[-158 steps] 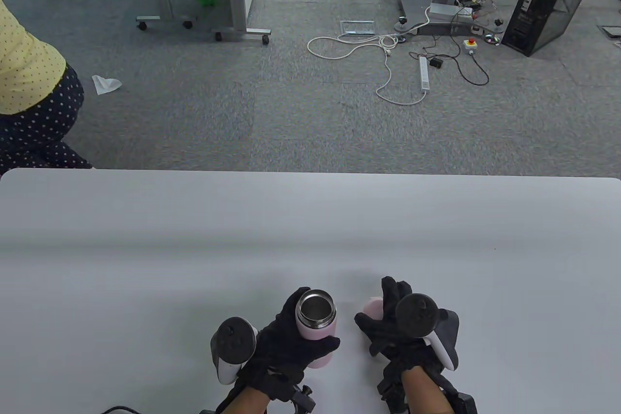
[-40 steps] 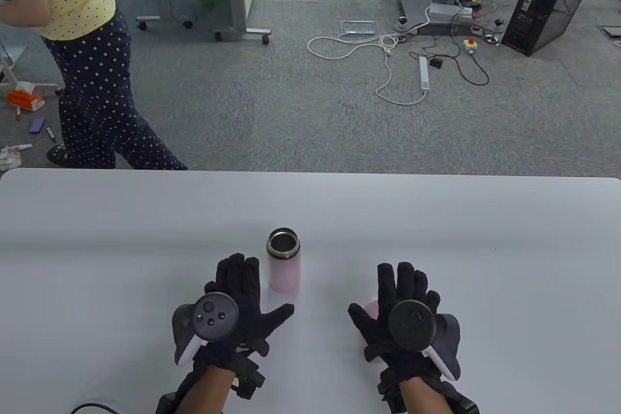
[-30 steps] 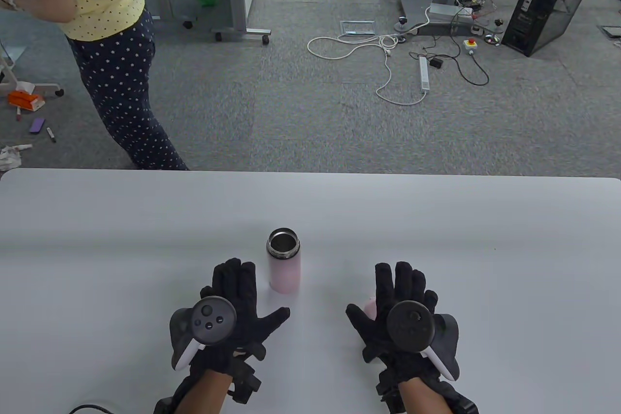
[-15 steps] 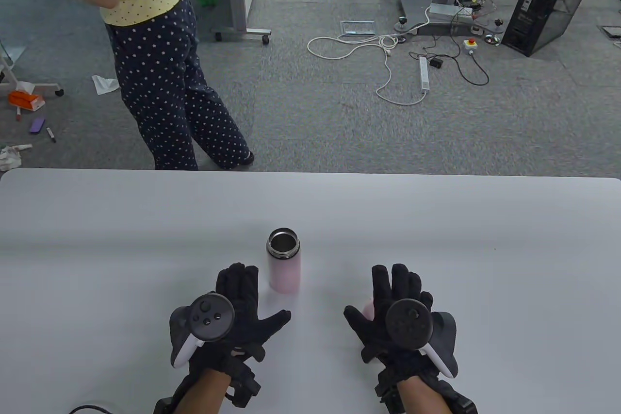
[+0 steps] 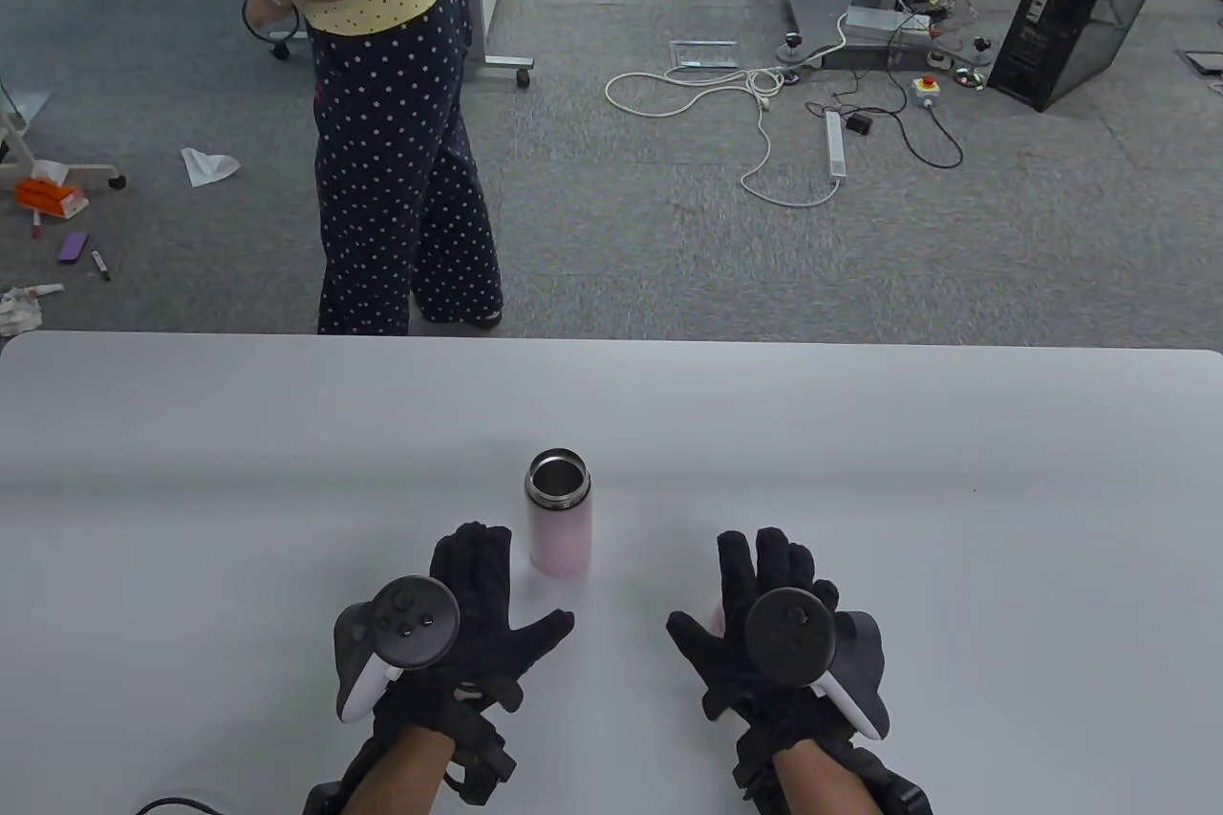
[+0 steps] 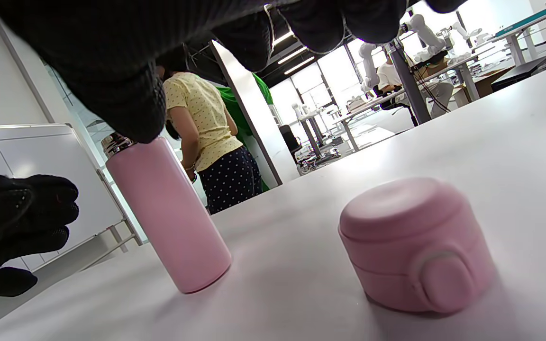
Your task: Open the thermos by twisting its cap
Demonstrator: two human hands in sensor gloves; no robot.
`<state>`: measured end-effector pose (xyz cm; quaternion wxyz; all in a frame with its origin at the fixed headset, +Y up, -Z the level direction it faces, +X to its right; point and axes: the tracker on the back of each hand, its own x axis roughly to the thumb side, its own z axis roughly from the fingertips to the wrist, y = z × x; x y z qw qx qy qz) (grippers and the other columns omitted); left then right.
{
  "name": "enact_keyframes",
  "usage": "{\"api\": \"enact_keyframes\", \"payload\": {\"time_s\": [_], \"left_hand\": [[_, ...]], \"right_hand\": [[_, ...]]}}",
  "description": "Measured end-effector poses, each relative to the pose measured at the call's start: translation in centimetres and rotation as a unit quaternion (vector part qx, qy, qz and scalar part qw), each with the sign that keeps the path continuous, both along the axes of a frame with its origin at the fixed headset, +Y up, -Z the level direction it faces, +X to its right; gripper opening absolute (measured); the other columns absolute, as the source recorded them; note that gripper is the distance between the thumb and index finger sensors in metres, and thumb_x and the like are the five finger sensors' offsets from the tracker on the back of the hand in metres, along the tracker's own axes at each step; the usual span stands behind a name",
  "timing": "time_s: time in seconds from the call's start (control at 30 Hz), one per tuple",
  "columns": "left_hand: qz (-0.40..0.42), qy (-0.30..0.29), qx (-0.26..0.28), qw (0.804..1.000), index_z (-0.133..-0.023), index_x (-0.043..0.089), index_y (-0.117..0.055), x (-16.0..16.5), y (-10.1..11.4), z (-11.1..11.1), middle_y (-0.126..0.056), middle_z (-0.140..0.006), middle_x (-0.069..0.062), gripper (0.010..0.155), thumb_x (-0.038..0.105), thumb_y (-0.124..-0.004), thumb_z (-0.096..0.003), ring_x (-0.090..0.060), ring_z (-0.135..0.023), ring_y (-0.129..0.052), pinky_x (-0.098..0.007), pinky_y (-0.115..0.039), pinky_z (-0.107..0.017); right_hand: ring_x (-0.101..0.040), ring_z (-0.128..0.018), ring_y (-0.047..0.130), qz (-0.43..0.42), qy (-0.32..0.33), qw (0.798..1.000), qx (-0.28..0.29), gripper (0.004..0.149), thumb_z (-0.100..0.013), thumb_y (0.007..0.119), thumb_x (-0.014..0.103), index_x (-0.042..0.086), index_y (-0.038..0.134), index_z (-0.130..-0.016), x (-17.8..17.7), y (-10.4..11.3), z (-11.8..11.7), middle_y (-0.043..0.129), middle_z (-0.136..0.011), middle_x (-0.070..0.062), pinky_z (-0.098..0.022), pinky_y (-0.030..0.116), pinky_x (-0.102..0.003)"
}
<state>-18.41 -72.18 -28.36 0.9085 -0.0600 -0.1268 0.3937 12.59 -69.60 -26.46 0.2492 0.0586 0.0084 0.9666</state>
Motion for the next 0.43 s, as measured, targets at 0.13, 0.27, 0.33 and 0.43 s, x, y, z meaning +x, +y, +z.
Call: {"api": "enact_keyframes", "payload": {"time_s": [0.13, 0.27, 0.33, 0.43], "left_hand": [[0.005, -0.001, -0.006, 1.0, -0.118, 0.013, -0.025, 0.08, -0.09, 0.06, -0.012, -0.12, -0.023, 0.103, 0.061, -0.088, -0.0521, -0.051, -0.111, -0.009, -0.08, -0.015, -0.067], [0.003, -0.005, -0.013, 1.0, -0.118, 0.013, -0.025, 0.27, -0.44, -0.13, -0.012, -0.119, -0.023, 0.102, 0.061, -0.087, -0.0522, -0.051, -0.111, -0.009, -0.08, -0.015, -0.067], [0.003, -0.006, -0.017, 1.0, -0.118, 0.013, -0.025, 0.31, -0.61, -0.17, -0.012, -0.119, -0.023, 0.102, 0.061, -0.087, -0.0525, -0.05, -0.111, -0.009, -0.08, -0.015, -0.067], [0.005, -0.007, -0.02, 1.0, -0.118, 0.013, -0.025, 0.3, -0.66, -0.16, -0.012, -0.119, -0.023, 0.102, 0.061, -0.087, -0.0525, -0.051, -0.111, -0.009, -0.08, -0.015, -0.067]], "right_hand": [[-0.063, -0.102, 0.02, -0.001, -0.001, 1.0, -0.004, 0.094, -0.057, 0.083, 0.058, 0.01, 0.031, -0.119, 0.03, -0.06, -0.02, 0.019, -0.117, -0.033, -0.068, 0.02, -0.08], [-0.064, -0.102, 0.02, 0.0, -0.002, 1.0, -0.009, 0.094, -0.057, 0.083, 0.058, 0.01, 0.031, -0.119, 0.07, -0.25, -0.18, 0.018, -0.117, -0.033, -0.068, 0.02, -0.08], [-0.064, -0.102, 0.019, 0.0, -0.002, 1.0, -0.014, 0.094, -0.057, 0.083, 0.058, 0.01, 0.031, -0.119, 0.05, -0.38, -0.28, 0.019, -0.117, -0.033, -0.068, 0.02, -0.08], [-0.064, -0.102, 0.02, 0.001, -0.001, 1.0, -0.017, 0.094, -0.057, 0.083, 0.058, 0.01, 0.031, -0.119, 0.01, -0.5, -0.31, 0.019, -0.117, -0.033, -0.068, 0.02, -0.08]]}}
